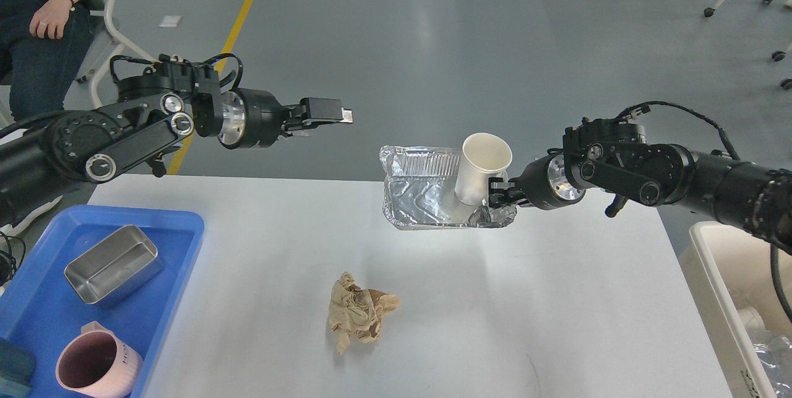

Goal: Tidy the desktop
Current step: 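Raise the left gripper away from the foil tray, then move the left gripper down to the crumpled brown paper bag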

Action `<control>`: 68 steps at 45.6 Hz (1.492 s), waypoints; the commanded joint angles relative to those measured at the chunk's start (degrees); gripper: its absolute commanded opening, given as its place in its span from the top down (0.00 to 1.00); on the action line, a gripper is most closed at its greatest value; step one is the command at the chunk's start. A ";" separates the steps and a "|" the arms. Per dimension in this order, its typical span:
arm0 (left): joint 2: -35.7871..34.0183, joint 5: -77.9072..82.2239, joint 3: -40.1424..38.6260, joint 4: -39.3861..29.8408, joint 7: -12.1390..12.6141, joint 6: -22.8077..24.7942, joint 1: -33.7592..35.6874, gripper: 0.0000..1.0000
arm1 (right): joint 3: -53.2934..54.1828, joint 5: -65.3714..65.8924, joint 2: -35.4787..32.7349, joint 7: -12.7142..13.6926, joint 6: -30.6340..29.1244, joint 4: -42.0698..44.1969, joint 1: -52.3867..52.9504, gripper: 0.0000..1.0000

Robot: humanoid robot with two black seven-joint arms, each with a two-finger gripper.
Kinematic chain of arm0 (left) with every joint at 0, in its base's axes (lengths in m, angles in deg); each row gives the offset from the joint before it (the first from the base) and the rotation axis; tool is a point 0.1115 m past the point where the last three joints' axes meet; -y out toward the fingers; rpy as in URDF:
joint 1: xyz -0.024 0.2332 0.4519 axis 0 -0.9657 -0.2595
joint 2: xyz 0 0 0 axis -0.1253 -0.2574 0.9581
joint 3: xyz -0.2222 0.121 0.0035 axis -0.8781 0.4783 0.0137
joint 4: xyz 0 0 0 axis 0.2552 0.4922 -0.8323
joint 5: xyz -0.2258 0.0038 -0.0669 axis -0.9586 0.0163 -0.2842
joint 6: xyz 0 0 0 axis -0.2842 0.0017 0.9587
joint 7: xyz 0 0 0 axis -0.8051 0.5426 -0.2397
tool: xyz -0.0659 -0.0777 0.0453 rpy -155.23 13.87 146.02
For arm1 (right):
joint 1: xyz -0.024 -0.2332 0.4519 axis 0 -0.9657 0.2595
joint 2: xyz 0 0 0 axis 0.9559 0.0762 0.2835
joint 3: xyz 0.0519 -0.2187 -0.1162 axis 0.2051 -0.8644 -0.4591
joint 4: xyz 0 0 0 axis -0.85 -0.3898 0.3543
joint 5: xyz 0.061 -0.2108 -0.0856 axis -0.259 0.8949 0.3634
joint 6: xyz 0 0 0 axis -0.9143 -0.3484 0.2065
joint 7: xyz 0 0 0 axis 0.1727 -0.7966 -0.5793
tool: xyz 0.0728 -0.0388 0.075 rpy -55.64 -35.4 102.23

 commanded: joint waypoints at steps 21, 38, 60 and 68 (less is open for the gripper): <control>-50.64 7.42 -4.12 -24.02 -13.67 3.75 -7.84 0.02 | 0.24 -0.28 -1.64 0.01 0.09 0.00 0.35 1.00; -73.94 7.42 -8.16 -25.78 -16.04 22.39 -6.43 0.02 | 0.16 -0.28 -1.64 0.01 0.09 0.00 1.14 1.00; -60.08 7.16 -7.37 -25.17 -3.66 21.88 -7.49 0.02 | 0.16 -0.19 -1.47 0.01 0.09 -0.44 1.75 1.00; -43.56 7.07 -5.26 -24.03 3.81 13.35 -8.36 0.02 | 0.16 -0.19 -1.55 0.01 0.18 -0.71 1.67 1.00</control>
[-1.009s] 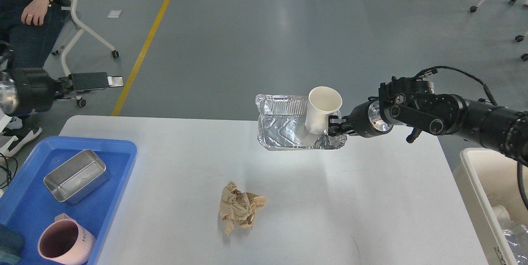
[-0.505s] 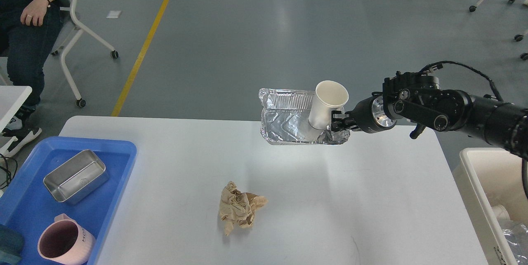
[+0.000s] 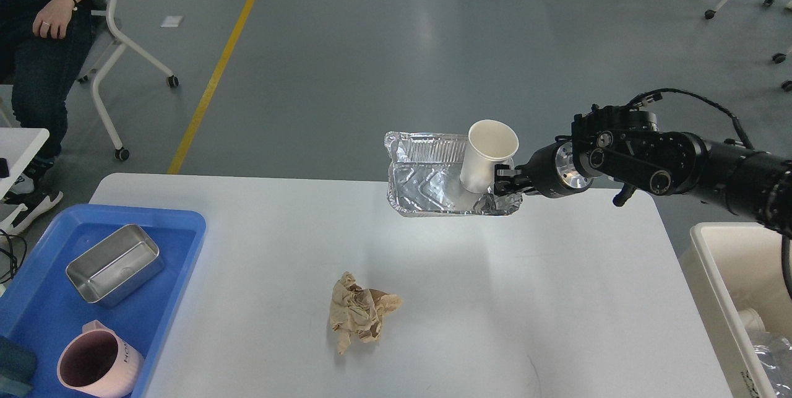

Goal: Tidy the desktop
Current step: 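Move the left gripper down to the crumpled brown paper bag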

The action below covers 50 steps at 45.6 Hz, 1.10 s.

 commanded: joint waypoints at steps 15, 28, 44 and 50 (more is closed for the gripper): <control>43.64 0.79 2.84 13.96 15.05 -7.14 -3.76 0.02 | 0.00 0.00 -0.42 -0.09 0.11 -0.18 -0.26 1.00; 60.54 0.70 4.60 23.03 20.94 -6.88 -5.17 0.02 | 0.00 0.00 -1.29 -0.09 0.20 -0.62 -0.70 1.00; 71.18 -1.14 6.71 27.87 31.31 -6.18 -5.26 0.02 | 0.00 0.00 -1.82 -0.09 0.20 -0.71 -0.88 1.00; 72.85 -3.86 6.80 28.66 34.13 -6.18 -5.78 0.02 | 0.00 0.00 -1.82 -0.09 0.29 -0.71 -0.97 1.00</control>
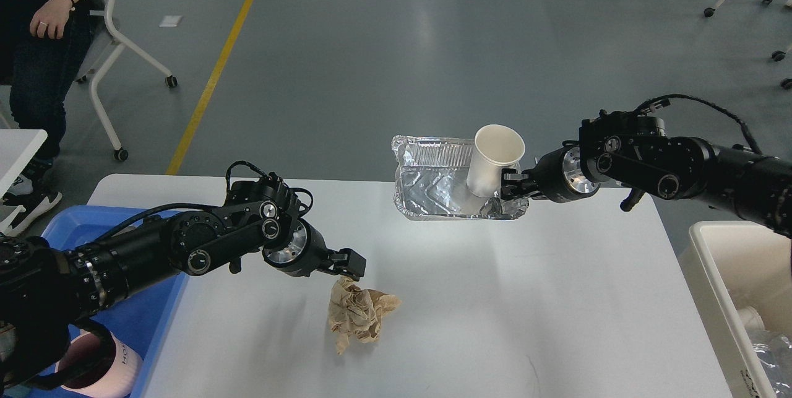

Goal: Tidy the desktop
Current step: 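Move the left gripper down to the crumpled brown paper bag, then grasp the brown paper bag with the left gripper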

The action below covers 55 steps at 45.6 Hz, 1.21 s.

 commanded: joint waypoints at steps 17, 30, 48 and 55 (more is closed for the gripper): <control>4.93 -2.33 0.47 2.99 2.89 0.45 -2.01 0.01 | 0.00 0.00 -0.39 0.00 0.01 -0.45 -0.08 1.00; 7.49 -1.72 0.47 4.75 5.88 1.78 -2.01 0.10 | -0.09 0.09 -0.57 0.00 0.18 -0.72 -0.08 1.00; 8.01 0.48 2.75 6.07 8.69 -4.12 -3.42 0.81 | 0.09 0.00 -0.48 0.00 0.44 -1.15 -0.08 1.00; 8.36 1.00 5.66 6.60 8.61 -6.57 -3.60 0.99 | 0.00 0.09 -0.57 0.09 0.62 -1.86 -0.08 1.00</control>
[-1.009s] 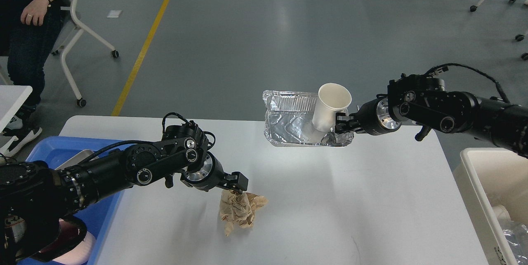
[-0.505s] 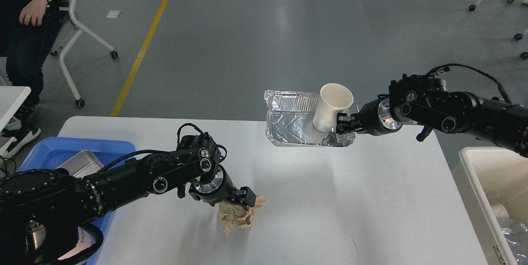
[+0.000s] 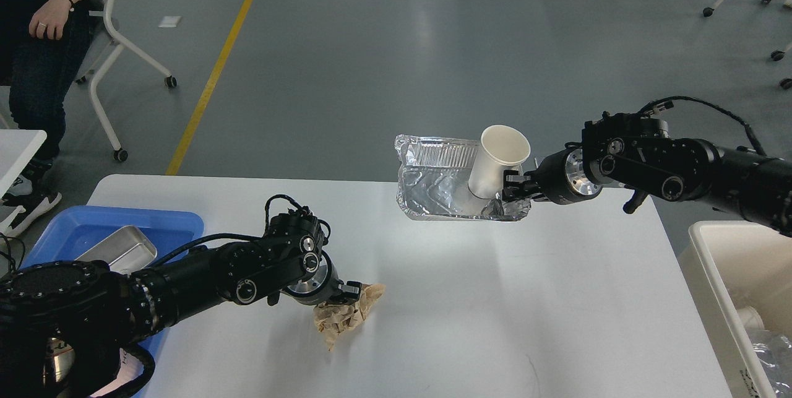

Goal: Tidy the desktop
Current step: 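Grasp the brown paper bag with the left gripper, then lift the paper bag high and carry it toward the foil tray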

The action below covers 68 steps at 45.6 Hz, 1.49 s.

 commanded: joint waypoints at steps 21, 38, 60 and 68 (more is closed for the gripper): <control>-7.49 1.30 -0.16 -1.79 -0.24 -3.99 4.07 1.00 | -0.16 0.09 -0.29 0.08 0.12 -0.01 -0.09 1.00; -32.79 1.65 -4.56 -17.08 -15.52 -3.29 9.09 1.00 | -0.08 0.08 -0.38 0.00 0.12 0.08 -0.09 1.00; -75.05 1.74 -5.88 -36.94 -35.73 -2.85 8.82 1.00 | 0.10 0.00 -0.99 0.00 0.30 -0.18 -0.09 1.00; -88.78 1.74 -7.28 -43.46 -36.27 3.20 12.77 1.00 | 0.10 0.00 -1.08 0.00 0.30 -0.18 -0.09 1.00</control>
